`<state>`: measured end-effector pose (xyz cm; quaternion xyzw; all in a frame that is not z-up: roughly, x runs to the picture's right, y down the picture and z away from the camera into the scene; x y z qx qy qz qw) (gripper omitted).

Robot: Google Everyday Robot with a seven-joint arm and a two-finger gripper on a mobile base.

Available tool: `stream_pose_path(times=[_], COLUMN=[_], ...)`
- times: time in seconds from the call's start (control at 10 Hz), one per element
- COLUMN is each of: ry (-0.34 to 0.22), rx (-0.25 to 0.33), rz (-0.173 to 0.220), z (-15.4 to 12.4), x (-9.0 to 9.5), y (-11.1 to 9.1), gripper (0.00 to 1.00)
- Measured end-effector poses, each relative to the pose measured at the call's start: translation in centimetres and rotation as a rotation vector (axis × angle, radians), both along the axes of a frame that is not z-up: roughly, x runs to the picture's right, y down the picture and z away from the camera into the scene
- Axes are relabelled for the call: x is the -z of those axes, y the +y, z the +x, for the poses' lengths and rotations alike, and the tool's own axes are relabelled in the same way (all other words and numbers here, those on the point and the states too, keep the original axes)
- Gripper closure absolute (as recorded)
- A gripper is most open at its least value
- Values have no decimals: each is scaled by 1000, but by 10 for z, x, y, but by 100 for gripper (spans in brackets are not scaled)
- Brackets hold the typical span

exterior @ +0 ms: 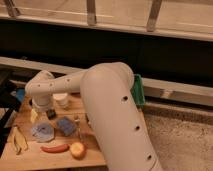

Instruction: Wipe table surface with eraser

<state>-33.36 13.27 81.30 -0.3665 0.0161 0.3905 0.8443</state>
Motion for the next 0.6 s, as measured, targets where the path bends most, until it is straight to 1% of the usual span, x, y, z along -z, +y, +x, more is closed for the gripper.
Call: stream_pose_path(times=[0.2,0.3,0.6], ry=[30,47,89], rx=[19,35,45], rz=[-2,5,6], z=[-1,-5,-5], x=[-14,-21,-43], y=[0,-1,-4], gripper=[20,20,20])
